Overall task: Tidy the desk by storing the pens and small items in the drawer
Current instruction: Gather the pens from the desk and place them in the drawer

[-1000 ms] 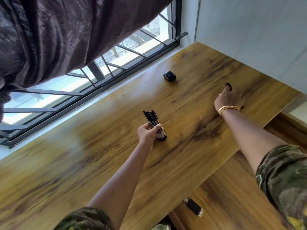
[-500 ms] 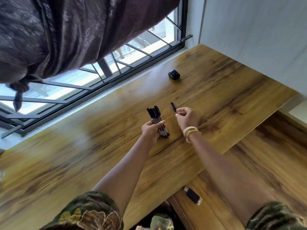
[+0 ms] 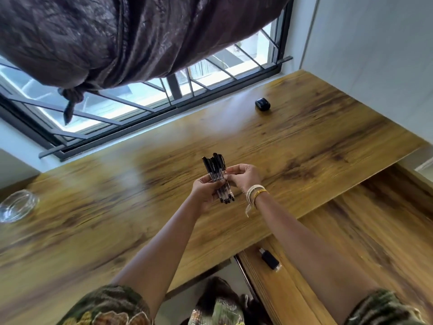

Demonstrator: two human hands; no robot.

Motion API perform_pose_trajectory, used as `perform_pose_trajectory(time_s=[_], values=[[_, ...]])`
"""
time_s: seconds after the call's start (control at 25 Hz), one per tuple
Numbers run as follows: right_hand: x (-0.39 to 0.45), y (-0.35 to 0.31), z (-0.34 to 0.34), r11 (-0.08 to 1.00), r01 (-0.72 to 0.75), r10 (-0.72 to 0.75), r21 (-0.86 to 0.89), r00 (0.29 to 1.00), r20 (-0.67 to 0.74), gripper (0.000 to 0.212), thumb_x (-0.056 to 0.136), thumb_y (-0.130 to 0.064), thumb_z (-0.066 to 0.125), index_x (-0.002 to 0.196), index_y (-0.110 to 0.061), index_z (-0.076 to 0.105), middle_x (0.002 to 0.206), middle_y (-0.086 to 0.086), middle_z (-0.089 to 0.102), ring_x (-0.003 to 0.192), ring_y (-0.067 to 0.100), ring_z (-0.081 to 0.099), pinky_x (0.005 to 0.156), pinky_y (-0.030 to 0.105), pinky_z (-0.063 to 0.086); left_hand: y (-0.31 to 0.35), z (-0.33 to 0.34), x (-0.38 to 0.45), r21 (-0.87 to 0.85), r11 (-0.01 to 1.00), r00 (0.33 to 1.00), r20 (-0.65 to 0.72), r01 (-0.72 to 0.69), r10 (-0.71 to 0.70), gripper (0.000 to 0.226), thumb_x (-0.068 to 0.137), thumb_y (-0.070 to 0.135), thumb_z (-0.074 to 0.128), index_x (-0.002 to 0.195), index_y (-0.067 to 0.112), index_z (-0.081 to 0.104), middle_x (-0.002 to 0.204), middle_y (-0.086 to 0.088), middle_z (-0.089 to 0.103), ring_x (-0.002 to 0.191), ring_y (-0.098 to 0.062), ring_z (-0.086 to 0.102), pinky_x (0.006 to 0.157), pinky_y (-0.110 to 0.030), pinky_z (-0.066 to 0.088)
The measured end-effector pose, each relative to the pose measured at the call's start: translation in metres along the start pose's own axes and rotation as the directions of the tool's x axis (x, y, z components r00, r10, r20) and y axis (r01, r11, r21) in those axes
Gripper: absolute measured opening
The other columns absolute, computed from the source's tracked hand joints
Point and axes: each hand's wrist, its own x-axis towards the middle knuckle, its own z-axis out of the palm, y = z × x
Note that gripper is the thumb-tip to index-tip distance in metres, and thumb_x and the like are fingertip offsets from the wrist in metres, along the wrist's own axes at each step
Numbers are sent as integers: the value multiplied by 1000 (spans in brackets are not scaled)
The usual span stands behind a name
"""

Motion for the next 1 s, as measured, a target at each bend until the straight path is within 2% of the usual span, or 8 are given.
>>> perform_pose_trajectory(time_s=[0.12, 0.24, 0.36, 0.48, 0.64, 0.76, 0.92, 1.0], values=[[-6, -11, 10, 997, -64, 68, -42, 992, 108, 24, 71, 5, 79, 73, -13, 63, 77, 8, 69, 80, 25, 70, 72, 38, 61, 5, -22, -5, 157, 986, 999, -11, -50, 52, 25, 80, -10, 67, 104, -1, 66, 92, -16, 70, 78, -24, 68, 79, -38, 58], [-8, -20, 22, 976, 47, -8, -214, 984, 180, 32, 69, 1, 80, 90, -13, 61, 82, 9, 69, 86, 28, 70, 75, 44, 60, 11, -38, -9, 346, 923, 981, -21, -172, 190, 22, 77, -9, 72, 91, 8, 70, 83, -7, 72, 72, -19, 65, 76, -36, 56], [-12, -30, 39, 889, 224, -136, -399, 962, 237, 37, 70, -10, 81, 105, -15, 69, 77, 2, 69, 83, 25, 70, 77, 39, 59, 18, -53, -7, 489, 810, 933, 20, -323, 360, 21, 76, -7, 74, 89, 10, 72, 78, -2, 71, 67, -12, 62, 66, -28, 53], [-17, -40, 55, 842, 303, -201, -447, 944, 262, 31, 72, -19, 81, 103, -19, 75, 75, -3, 66, 79, 19, 67, 72, 28, 53, 24, -71, 0, 521, 755, 889, 17, -399, 458, 21, 75, -3, 76, 93, 8, 73, 81, -3, 73, 71, -13, 65, 68, -29, 55], [-17, -41, 67, 779, 368, -270, -507, 928, 257, 32, 74, -21, 80, 106, -20, 74, 87, 0, 72, 83, 11, 62, 71, 18, 41, 24, -84, 5, 490, 762, 871, -13, -422, 491, 21, 74, -4, 77, 94, 2, 73, 81, -7, 72, 71, -13, 62, 66, -27, 53], [-16, -32, 71, 755, 370, -263, -542, 927, 267, 25, 73, -21, 81, 98, -17, 76, 82, 0, 71, 79, 11, 61, 70, 19, 42, 17, -90, 9, 475, 785, 890, -10, -398, 457, 22, 74, -4, 77, 88, 11, 75, 76, 1, 72, 68, -8, 64, 65, -26, 54], [-15, -20, 76, 743, 355, -237, -567, 932, 273, 21, 71, -22, 81, 92, -18, 77, 78, 2, 73, 75, 12, 64, 69, 22, 48, 7, -101, 17, 520, 786, 910, -36, -335, 412, 28, 70, -4, 80, 67, 24, 73, 73, 0, 71, 71, -17, 62, 74, -48, 55], [-14, -20, 77, 742, 358, -244, -567, 932, 269, 22, 71, -24, 81, 92, -19, 77, 76, 1, 73, 74, 12, 64, 67, 19, 45, 9, -102, 18, 530, 784, 916, -30, -324, 400, 28, 71, -5, 79, 68, 22, 72, 73, -1, 70, 73, -18, 61, 76, -50, 55]])
